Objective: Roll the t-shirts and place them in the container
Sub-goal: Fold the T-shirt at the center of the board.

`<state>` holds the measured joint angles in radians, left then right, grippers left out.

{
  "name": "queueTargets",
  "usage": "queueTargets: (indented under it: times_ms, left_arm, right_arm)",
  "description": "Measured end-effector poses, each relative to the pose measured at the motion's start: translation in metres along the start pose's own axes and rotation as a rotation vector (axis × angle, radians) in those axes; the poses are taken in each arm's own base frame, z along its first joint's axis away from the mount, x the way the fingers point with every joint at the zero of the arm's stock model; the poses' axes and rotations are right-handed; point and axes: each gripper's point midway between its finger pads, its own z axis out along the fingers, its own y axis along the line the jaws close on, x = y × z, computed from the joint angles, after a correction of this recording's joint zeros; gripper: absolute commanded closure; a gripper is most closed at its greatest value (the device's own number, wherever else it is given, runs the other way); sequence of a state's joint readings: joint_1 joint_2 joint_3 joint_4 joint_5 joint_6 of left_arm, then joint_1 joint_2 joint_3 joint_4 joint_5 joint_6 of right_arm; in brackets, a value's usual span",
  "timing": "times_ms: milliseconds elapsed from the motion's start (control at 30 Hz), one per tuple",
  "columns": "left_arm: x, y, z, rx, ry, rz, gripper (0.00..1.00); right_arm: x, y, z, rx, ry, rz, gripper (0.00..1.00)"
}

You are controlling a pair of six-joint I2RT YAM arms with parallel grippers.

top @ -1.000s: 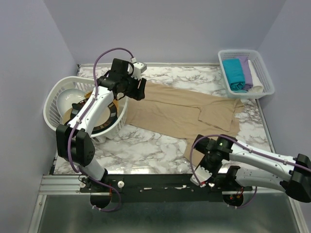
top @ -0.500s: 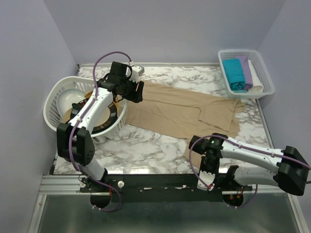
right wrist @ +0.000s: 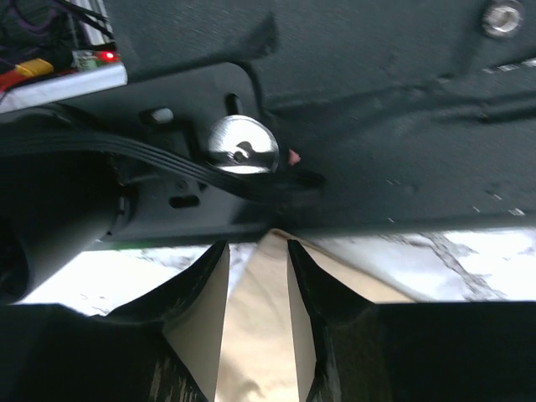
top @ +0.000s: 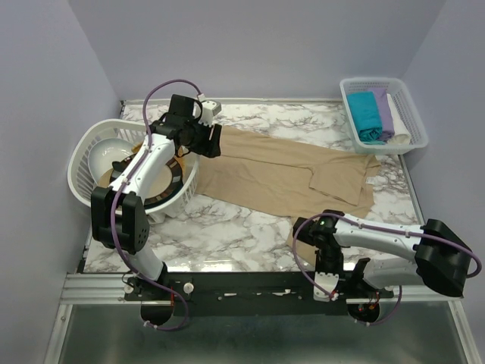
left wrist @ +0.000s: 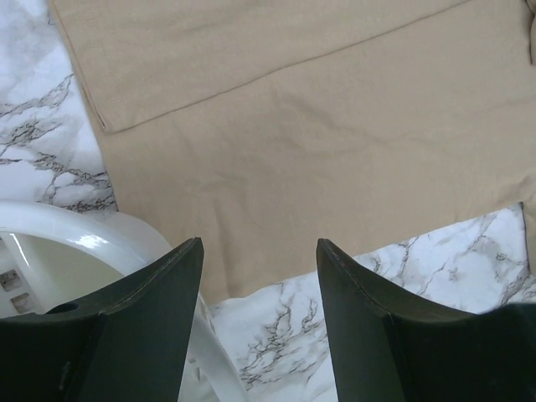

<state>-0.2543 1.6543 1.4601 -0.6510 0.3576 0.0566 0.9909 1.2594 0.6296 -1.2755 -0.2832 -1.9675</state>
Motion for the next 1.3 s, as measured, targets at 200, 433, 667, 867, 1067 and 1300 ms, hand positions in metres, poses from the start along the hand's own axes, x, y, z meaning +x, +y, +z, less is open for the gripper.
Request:
queueTargets:
  times_ms: [200, 433, 667, 867, 1067, 1300]
  left_arm:
    - [-0.004, 0.002, -0.001, 0.007, -0.017, -0.008, 0.32]
    - [-0.005, 0.003, 0.0, 0.01, -0.02, -0.018, 0.32]
    - [-0.007, 0.004, 0.003, 0.014, -0.02, -0.026, 0.32]
    - [-0.007, 0.004, 0.006, 0.021, -0.018, -0.031, 0.32]
    - [-0.008, 0.003, 0.007, 0.028, -0.015, -0.032, 0.32]
    - [-0.013, -0.006, -0.006, 0.086, 0.004, 0.07, 0.32]
  right_arm:
    - [0.001, 0.001, 0.005, -0.02, -0.007, -0.003, 0.6]
    - [0.004, -0.009, 0.007, 0.008, 0.006, -0.002, 0.62]
    - [0.005, -0.011, 0.007, 0.016, 0.009, 0.01, 0.76]
    - [0.006, -0.015, 0.007, 0.028, 0.011, 0.027, 0.89]
    - [0.006, -0.019, 0.006, 0.075, 0.015, 0.081, 0.99]
    - [0.004, -0.03, -0.008, 0.242, 0.018, 0.31, 0.99]
